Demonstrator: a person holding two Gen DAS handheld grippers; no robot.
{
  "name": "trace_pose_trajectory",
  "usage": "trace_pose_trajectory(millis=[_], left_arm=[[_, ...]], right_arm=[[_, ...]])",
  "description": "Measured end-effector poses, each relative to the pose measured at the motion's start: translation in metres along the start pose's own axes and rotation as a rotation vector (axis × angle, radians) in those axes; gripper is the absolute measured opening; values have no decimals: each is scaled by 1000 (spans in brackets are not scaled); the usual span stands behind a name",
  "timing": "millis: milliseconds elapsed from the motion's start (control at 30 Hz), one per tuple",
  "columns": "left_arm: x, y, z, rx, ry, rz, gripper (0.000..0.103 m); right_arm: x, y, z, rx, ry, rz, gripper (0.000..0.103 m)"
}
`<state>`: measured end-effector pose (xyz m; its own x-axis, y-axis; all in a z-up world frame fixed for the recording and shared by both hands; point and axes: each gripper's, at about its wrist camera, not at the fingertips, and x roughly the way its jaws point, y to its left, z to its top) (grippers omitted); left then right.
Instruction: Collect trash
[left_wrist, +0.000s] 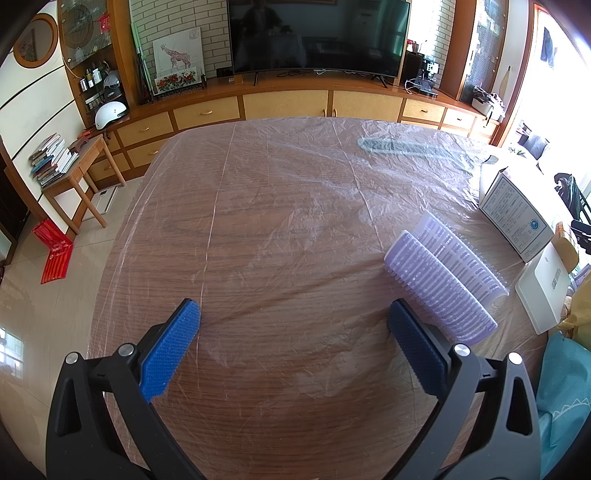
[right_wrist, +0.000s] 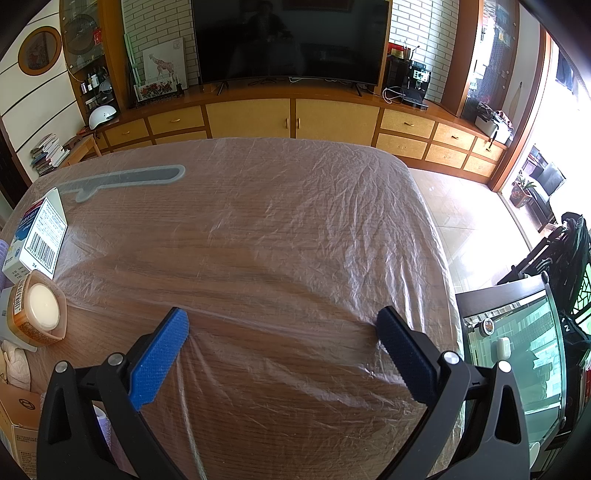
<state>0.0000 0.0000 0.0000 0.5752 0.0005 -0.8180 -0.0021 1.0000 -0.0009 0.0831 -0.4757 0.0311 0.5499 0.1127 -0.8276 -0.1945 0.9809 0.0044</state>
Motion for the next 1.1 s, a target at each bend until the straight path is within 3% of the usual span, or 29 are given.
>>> trace_pose_trajectory(millis=[1100], left_arm=[[-1,-2,-2,-2,0,1,102]], right_arm=[[0,2,0,-1,0,-1,99]])
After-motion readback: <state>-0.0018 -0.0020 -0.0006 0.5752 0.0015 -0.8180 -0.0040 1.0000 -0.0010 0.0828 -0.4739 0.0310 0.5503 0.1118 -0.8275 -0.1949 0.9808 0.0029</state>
